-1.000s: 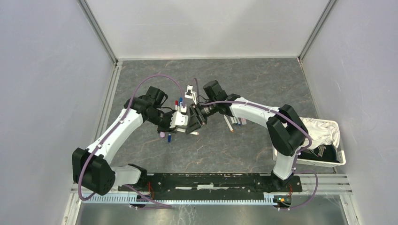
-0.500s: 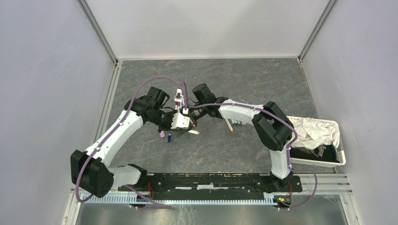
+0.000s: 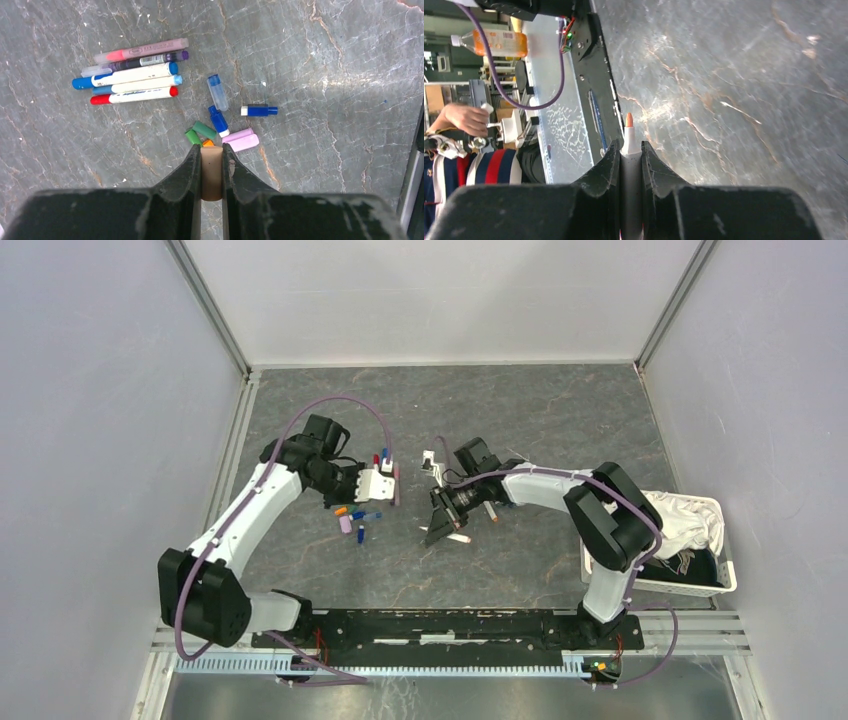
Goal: Open the pen caps
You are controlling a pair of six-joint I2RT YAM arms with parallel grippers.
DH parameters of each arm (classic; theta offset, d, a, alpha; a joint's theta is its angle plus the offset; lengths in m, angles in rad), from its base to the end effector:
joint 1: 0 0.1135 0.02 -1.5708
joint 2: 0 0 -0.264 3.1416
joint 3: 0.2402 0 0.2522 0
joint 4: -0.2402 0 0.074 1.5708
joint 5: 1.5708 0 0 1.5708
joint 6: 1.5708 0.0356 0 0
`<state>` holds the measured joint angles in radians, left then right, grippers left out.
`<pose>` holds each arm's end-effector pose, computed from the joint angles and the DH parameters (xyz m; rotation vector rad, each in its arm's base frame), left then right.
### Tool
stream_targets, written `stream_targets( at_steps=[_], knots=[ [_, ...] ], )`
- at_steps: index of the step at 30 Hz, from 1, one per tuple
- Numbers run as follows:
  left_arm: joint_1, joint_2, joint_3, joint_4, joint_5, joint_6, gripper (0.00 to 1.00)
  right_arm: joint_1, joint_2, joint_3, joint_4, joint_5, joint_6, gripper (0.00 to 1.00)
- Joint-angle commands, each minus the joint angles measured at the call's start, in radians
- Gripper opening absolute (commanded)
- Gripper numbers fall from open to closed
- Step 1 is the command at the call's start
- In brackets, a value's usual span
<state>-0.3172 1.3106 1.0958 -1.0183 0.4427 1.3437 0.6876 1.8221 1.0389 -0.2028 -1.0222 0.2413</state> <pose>0.2227 -0.0892 0.2748 2.0018 1.6929 -0.2943 0.2533 0.2473 0.1617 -1.0031 2.4375 1.6536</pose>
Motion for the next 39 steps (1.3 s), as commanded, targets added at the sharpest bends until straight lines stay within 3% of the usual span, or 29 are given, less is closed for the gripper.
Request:
stream_targets(
  at_steps=[1, 8, 13, 16, 19, 22, 29, 35, 39],
  knots=[
    [-0.014, 0.000, -0.010, 0.025, 0.063, 0.011, 0.02, -0.030, -0.070, 0.030, -0.037, 0.094, -0.054, 0.00],
    [-0.079, 0.051, -0.158, 0.214, 0.091, -0.129, 0.02, -0.121, -0.132, 0.024, -0.036, 0.680, 0.017, 0.00],
    [-0.086, 0.119, -0.230, 0.321, 0.043, -0.169, 0.03, -0.162, -0.195, -0.027, 0.039, 0.851, 0.039, 0.02],
    [-0.088, 0.152, -0.248, 0.350, 0.024, -0.185, 0.08, -0.167, -0.185, -0.010, 0.035, 0.949, 0.021, 0.04],
    [-0.088, 0.165, -0.259, 0.368, 0.016, -0.198, 0.18, -0.173, -0.160, -0.007, 0.051, 1.006, 0.010, 0.09],
    [-0.088, 0.165, -0.269, 0.380, 0.002, -0.202, 0.35, -0.173, -0.123, -0.002, 0.068, 1.016, 0.006, 0.12],
    [-0.086, 0.139, -0.260, 0.371, -0.017, -0.229, 0.47, -0.173, -0.067, -0.004, 0.104, 1.054, 0.011, 0.16],
    [-0.086, 0.112, -0.156, 0.285, 0.010, -0.295, 0.57, -0.172, -0.042, -0.001, 0.093, 1.061, 0.032, 0.23],
    [-0.086, 0.077, -0.052, 0.201, 0.029, -0.343, 0.85, -0.172, -0.050, -0.012, 0.093, 1.077, 0.026, 0.28]
  ],
)
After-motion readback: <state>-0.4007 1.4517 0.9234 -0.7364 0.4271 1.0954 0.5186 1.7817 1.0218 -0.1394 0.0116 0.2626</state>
